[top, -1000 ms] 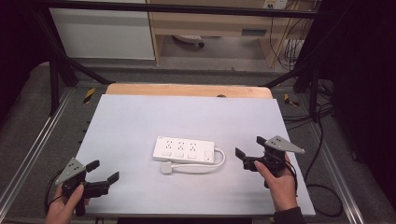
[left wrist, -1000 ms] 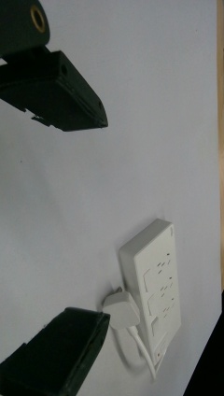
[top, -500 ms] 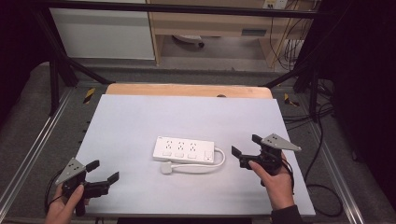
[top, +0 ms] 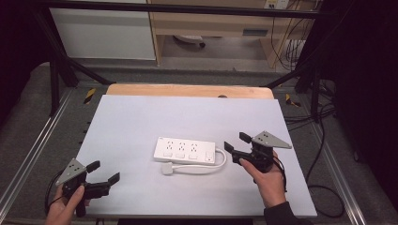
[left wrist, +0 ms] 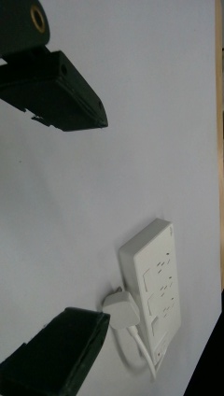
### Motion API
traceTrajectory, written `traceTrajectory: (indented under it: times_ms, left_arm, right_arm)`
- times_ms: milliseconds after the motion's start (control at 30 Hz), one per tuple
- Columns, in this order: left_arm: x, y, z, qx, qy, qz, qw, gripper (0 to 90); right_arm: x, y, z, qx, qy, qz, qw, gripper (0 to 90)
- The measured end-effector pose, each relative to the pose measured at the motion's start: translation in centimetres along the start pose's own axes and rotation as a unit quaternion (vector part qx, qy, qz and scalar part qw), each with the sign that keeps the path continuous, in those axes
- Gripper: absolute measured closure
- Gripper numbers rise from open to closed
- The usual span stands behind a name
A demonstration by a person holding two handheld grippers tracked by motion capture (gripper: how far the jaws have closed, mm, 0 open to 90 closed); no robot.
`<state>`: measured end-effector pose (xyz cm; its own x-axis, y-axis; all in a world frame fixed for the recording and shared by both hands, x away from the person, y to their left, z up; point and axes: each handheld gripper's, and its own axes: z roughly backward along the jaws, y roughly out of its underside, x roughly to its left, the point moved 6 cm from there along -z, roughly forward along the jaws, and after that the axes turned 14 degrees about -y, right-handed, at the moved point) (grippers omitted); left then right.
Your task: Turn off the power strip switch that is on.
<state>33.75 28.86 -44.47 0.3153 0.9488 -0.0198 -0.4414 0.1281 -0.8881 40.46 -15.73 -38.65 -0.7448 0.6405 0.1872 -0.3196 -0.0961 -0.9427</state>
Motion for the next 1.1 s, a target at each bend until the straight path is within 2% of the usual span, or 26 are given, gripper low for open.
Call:
traceTrajectory:
  times_ms: [67, 200, 333, 467, 900, 1100]
  left_arm:
    - [0.0, 0.0, 0.0, 0.0, 0.0, 0.0, 1.0, 6.2]
    - [0.0, 0.0, 0.0, 0.0, 0.001, 0.0, 1.0, 6.2]
    - [0.0, 0.0, 0.0, 0.0, 0.002, 0.0, 1.0, 6.2]
    - [-0.1, 0.0, 0.0, -0.001, 0.002, 0.001, 1.0, 6.2]
    - [-0.1, 0.0, 0.0, -0.002, 0.002, 0.0, 1.0, 6.2]
    - [-0.1, 0.0, 0.0, -0.002, 0.003, 0.0, 1.0, 6.2]
  right_arm:
    - [0.1, 0.0, -0.2, 0.003, -0.001, 0.003, 1.0, 32.1]
    - [0.6, 0.1, -1.2, 0.016, -0.003, 0.01, 0.9998, 42.6]
    - [0.9, 0.2, -1.9, 0.021, -0.006, 0.013, 0.9997, 47.5]
    - [1.3, 0.5, -2.9, 0.03, -0.012, 0.018, 0.9993, 57.0]
    - [2.2, 0.7, -5.1, 0.038, -0.028, 0.035, 0.9983, 72.8]
    - [2.9, 1.1, -6.3, 0.046, -0.043, 0.047, 0.9969, 80.6]
